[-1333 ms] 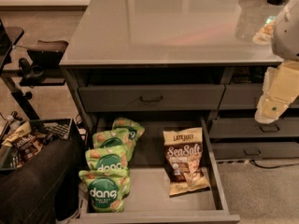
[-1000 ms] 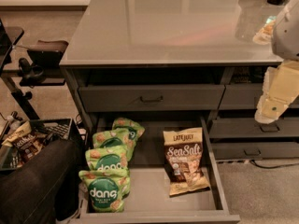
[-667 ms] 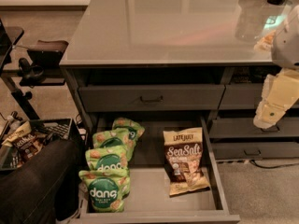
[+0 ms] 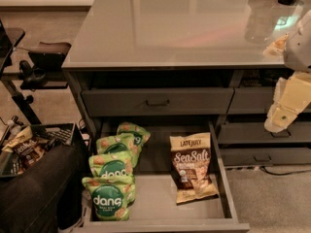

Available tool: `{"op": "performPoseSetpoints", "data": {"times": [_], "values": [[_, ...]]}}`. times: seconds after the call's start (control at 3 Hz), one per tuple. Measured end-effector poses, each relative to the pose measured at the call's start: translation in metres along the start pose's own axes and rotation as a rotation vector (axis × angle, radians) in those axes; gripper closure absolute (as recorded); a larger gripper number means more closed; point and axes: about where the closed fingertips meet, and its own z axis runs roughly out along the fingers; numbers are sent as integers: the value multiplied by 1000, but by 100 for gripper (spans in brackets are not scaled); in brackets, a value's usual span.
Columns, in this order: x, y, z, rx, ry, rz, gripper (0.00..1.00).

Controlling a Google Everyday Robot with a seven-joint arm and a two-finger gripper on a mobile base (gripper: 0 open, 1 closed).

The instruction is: Pick brown chip bag from middle drawer and place on counter

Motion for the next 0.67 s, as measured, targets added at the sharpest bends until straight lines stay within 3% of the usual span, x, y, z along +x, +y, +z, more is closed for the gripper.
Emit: {"op": "performPoseSetpoints", "data": {"times": [0.33,0.67], "values": [[14,-2,43,-43,-55,58,0],[35,-6,93,-49,-140,220,0]]}}
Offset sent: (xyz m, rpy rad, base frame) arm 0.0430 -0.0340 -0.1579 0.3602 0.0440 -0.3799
